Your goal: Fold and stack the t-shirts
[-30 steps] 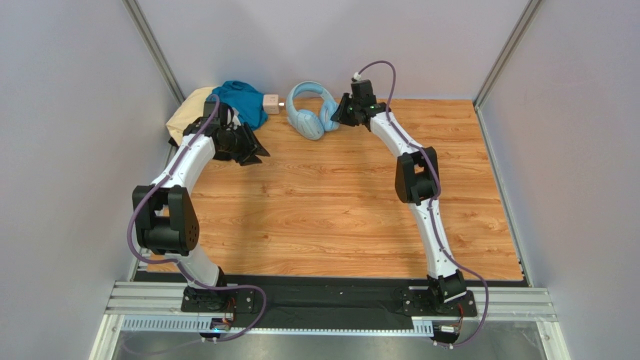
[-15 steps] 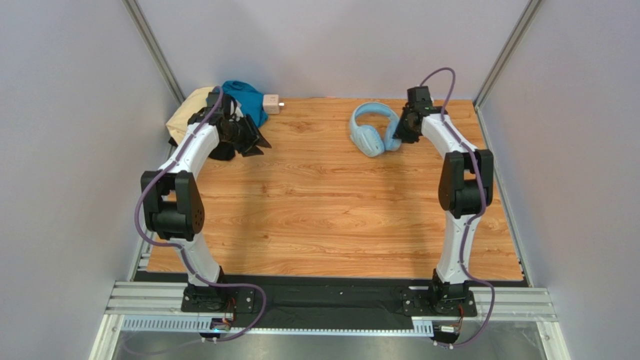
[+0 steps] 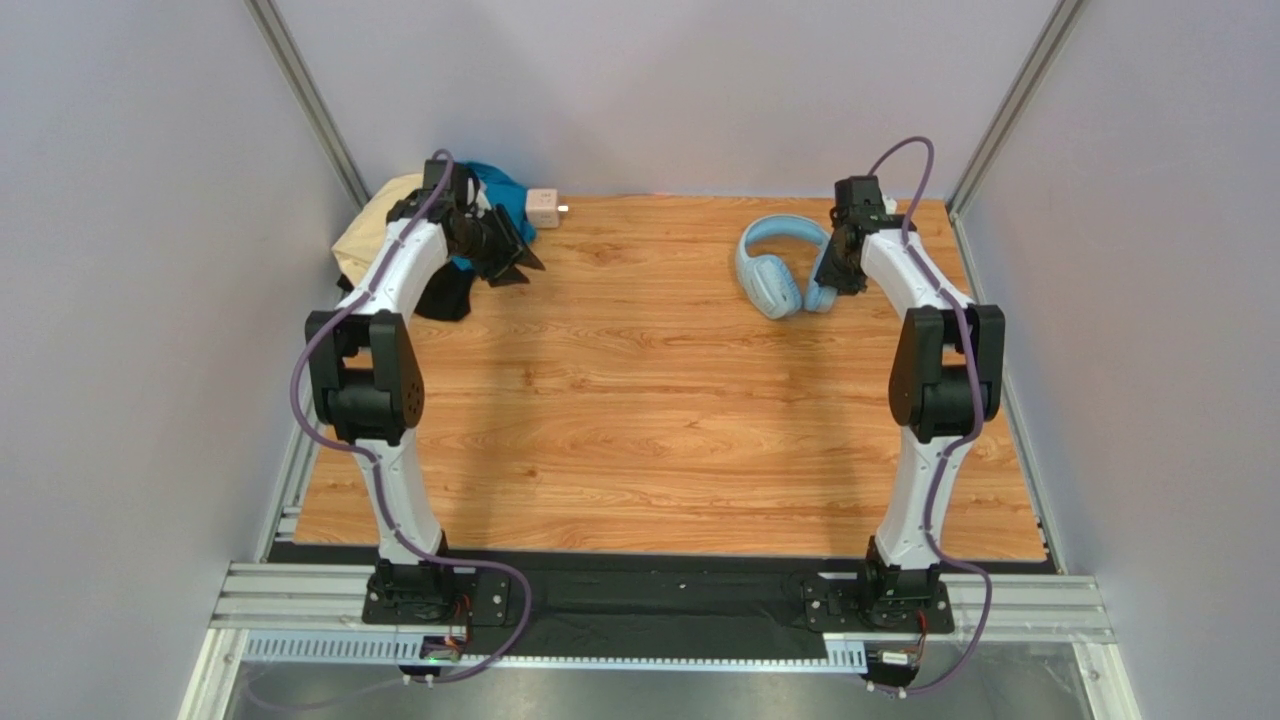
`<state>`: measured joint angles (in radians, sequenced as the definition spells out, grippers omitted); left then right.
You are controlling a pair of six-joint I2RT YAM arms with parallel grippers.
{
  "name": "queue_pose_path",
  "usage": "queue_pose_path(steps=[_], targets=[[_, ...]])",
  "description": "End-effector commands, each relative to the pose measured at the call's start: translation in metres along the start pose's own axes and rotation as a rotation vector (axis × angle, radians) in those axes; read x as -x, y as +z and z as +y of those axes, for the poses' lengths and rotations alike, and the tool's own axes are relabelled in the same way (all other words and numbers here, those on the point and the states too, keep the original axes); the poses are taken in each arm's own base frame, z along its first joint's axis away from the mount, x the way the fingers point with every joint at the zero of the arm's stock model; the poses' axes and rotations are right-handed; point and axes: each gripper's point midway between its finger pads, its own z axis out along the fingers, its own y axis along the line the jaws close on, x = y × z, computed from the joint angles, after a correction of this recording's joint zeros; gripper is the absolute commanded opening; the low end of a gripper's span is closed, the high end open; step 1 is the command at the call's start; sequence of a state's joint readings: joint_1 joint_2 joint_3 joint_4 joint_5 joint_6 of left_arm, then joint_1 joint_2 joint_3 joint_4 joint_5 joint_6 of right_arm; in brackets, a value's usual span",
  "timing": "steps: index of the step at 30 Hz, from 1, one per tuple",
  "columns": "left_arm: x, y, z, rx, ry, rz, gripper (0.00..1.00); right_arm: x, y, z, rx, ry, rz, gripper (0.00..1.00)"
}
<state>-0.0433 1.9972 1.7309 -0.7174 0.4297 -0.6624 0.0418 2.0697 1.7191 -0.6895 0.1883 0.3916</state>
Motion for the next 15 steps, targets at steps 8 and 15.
queue_pose_path(steps=[8,15], targets=[[0.087,-0.001,-0.031,-0.065,-0.002,-0.192,0.49,0.002,-0.039,-0.017,-0.015,0.006,-0.004,0.53],[0.080,0.046,-0.053,-0.083,0.039,-0.165,0.49,-0.006,-0.050,-0.023,-0.001,0.014,0.014,0.70]])
